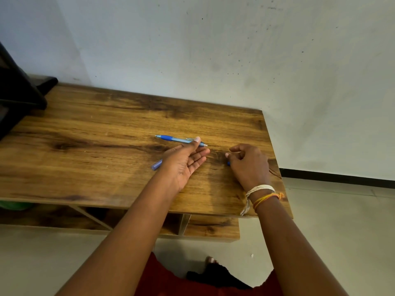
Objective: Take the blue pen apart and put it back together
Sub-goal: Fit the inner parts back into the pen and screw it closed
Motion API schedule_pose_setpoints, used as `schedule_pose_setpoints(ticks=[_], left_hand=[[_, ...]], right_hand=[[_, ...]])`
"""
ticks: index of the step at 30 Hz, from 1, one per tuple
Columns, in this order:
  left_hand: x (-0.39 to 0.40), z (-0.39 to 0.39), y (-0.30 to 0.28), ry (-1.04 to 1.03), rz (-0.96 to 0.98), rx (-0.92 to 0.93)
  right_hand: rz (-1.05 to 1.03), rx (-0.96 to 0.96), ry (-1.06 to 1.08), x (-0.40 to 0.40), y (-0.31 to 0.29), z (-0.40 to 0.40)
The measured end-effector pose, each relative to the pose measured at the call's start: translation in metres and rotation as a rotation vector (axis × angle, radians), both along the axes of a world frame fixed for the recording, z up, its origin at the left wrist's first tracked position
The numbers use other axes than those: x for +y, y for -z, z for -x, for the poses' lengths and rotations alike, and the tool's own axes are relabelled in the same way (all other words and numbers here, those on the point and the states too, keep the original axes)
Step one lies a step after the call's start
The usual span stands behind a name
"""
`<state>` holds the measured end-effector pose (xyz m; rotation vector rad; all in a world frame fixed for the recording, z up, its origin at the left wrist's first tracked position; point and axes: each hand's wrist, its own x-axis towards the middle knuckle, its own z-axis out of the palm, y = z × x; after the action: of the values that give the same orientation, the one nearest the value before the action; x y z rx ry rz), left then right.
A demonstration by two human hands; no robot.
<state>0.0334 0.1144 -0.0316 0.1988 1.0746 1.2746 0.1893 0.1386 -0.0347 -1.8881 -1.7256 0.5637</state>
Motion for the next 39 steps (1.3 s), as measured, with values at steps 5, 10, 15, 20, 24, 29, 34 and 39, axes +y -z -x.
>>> schedule_pose_setpoints(ticks=[5, 10, 15, 20, 24, 29, 34, 39], left_hand=[[-0.001, 0.001, -0.001, -0.001, 0.001, 0.004], [-0.001, 0.000, 0.000, -0.002, -0.004, 0.013], [0.000, 0.000, 0.001, -0.019, -0.015, -0.001], [0.000, 0.000, 0.003, -0.017, -0.058, -0.033], [0.002, 0.002, 0.004, -0.002, -0.070, -0.025], [0.002, 0.002, 0.003, 0.007, -0.086, -0.028], [0.001, 0.002, 0.002, -0.001, -0.081, -0.033], [0.000, 0.001, 0.002, 0.013, -0.101, -0.014]], right_hand=[[-0.009, -0.041, 0.009, 0.001, 0.003, 0.001], [-0.059, -0.017, -0.001, 0.001, 0.008, 0.003], [-0.197, 0.289, -0.090, 0.000, 0.000, 0.010], [-0.164, 0.411, -0.279, -0.004, -0.005, 0.020], [-0.149, 0.440, -0.279, -0.004, -0.004, 0.020], [-0.163, 0.482, -0.262, -0.005, -0.003, 0.020], [-0.180, 0.540, -0.231, -0.005, -0.003, 0.021], [-0.185, 0.524, -0.253, -0.005, -0.004, 0.020]])
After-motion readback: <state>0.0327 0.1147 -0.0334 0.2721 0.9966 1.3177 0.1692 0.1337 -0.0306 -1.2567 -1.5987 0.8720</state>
